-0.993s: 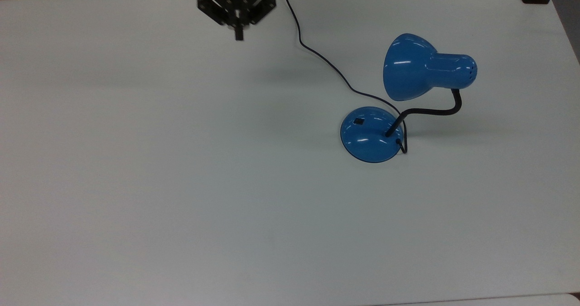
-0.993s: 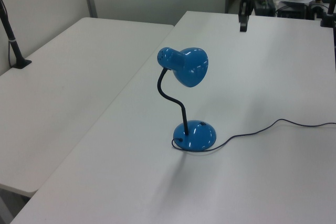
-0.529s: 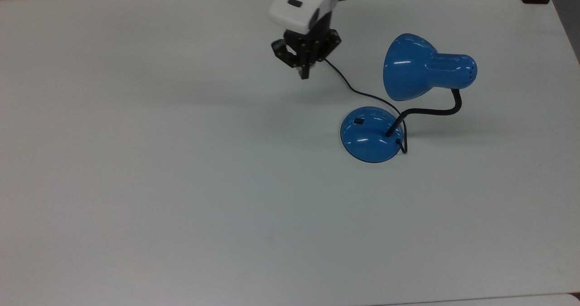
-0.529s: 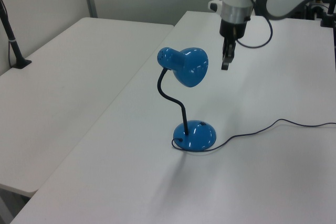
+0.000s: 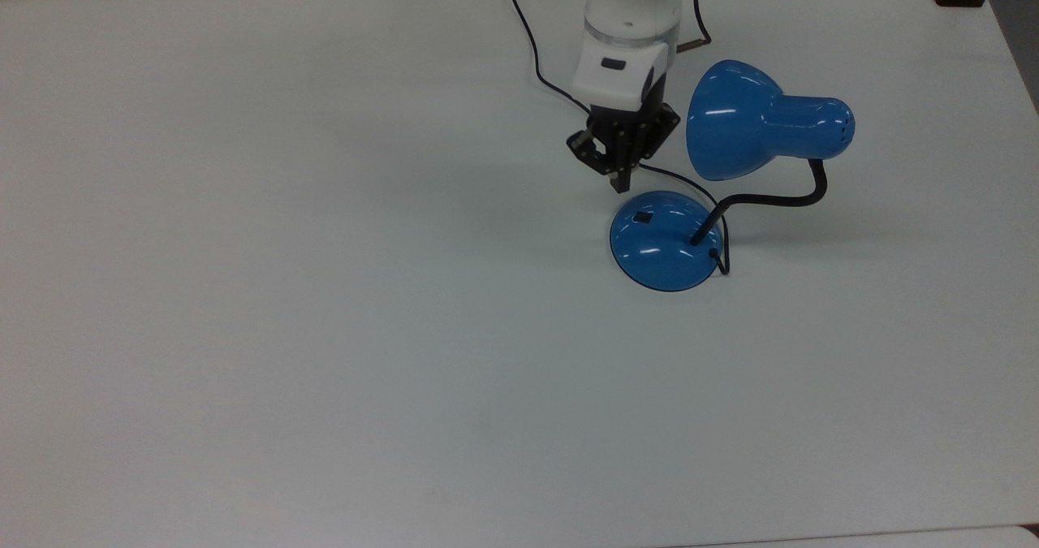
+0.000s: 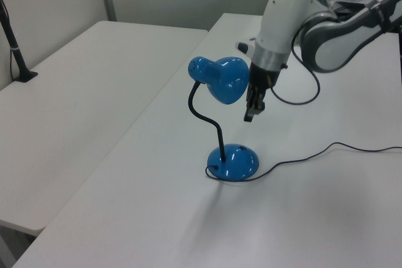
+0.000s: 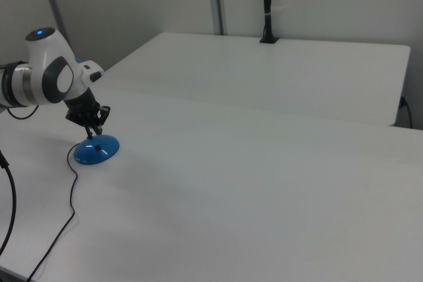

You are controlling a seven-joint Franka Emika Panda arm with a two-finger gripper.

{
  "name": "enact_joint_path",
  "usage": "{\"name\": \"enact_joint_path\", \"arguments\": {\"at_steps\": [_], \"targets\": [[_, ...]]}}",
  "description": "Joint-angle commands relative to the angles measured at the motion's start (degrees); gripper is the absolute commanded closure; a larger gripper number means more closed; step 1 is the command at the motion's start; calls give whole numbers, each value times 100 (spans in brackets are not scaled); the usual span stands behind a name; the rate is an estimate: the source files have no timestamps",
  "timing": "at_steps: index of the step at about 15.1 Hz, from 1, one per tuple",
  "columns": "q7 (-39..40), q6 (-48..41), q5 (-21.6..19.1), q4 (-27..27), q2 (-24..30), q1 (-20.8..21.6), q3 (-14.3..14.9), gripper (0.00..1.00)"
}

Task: Turn on the lamp
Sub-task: 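Move the gripper over the blue lamp base toward its switch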

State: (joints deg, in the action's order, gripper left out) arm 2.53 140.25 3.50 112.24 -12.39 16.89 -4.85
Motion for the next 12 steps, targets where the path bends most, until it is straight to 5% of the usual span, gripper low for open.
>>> {"name": "enact_joint_path", "arguments": {"at_steps": [1,12], "targets": [[414,363,-130,96,-149,8,-95,100],[494,898,-121,70,-615,-36,-323,100]]}}
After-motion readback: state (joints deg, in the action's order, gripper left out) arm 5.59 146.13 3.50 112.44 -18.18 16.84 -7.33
